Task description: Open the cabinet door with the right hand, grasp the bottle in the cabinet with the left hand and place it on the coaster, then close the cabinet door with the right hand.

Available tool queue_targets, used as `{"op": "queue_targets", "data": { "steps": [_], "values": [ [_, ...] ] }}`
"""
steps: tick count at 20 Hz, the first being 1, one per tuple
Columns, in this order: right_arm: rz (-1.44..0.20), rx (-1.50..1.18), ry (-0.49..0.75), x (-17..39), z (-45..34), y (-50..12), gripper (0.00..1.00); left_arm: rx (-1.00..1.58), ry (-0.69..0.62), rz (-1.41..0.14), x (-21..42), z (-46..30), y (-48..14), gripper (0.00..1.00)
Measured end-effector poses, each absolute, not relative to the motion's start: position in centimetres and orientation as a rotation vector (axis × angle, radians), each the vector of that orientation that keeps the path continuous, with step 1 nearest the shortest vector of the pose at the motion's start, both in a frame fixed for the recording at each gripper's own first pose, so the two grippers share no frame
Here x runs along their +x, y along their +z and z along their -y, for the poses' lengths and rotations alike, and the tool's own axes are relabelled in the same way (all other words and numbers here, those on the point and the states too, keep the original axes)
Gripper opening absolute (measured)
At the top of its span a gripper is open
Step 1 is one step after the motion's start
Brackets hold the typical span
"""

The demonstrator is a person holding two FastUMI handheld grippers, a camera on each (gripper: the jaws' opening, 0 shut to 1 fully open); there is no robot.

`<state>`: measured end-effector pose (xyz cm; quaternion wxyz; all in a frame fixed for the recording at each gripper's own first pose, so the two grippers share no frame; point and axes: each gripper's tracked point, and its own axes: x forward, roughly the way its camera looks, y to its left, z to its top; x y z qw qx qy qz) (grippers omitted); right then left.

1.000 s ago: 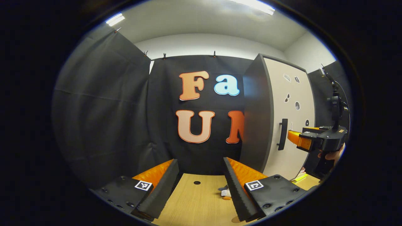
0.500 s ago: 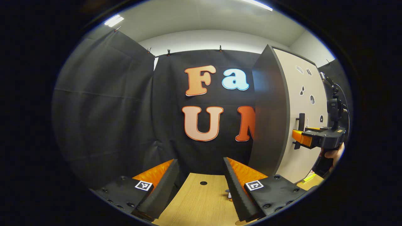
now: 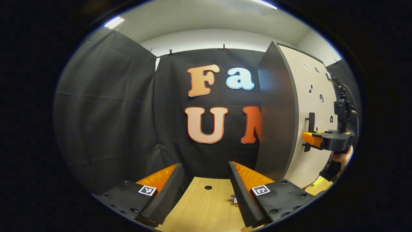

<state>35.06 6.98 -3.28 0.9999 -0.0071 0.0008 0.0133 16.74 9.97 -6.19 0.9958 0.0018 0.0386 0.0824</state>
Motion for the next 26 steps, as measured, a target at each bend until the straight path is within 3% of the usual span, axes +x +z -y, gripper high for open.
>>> {"op": "queue_targets", "data": {
  "steps": [2,4,9,10,12,14,15,19,20,22,23,26],
  "values": [
    [-0.006,0.008,0.015,34.8,-7.0,-3.3,0.34,0.003,0.160,-0.078,16.6,-9.9,-6.1,0.87],
    [-0.020,0.019,-0.007,34.7,-6.8,-3.4,0.28,-0.001,0.154,-0.075,16.3,-9.8,-6.0,0.92],
    [-0.047,0.042,-0.017,33.6,-6.7,-3.1,0.26,-0.004,0.144,-0.057,14.6,-9.8,-5.1,0.96],
    [-0.048,0.042,-0.016,33.3,-6.7,-3.1,0.25,-0.004,0.140,-0.057,14.2,-9.8,-5.1,0.87],
    [-0.053,0.042,-0.023,32.5,-6.6,-2.9,0.27,-0.001,0.131,-0.058,13.3,-9.4,-5.1,0.96],
    [-0.055,0.046,-0.028,32.0,-6.4,-2.9,0.20,0.003,0.117,-0.052,12.3,-8.9,-4.7,0.92],
    [-0.055,0.049,-0.033,32.0,-6.3,-2.9,0.20,0.005,0.109,-0.047,11.9,-8.7,-4.5,0.96],
    [-0.051,0.042,-0.052,31.4,-5.6,-2.9,0.20,0.010,0.071,-0.034,9.7,-7.4,-3.7,0.96],
    [-0.049,0.049,-0.050,31.2,-5.5,-2.9,0.16,0.009,0.063,-0.035,9.3,-7.1,-3.6,0.87],
    [-0.048,0.061,-0.051,30.7,-5.3,-2.9,0.19,0.005,0.041,-0.037,8.5,-6.3,-3.5,0.87],
    [-0.048,0.058,-0.057,30.6,-5.1,-2.9,0.14,0.005,0.031,-0.036,8.1,-6.0,-3.4,0.87],
    [-0.050,0.057,-0.072,30.0,-4.4,-2.9,0.17,-0.002,-0.003,-0.041,6.9,-4.5,-3.5,0.87]
  ]
}}
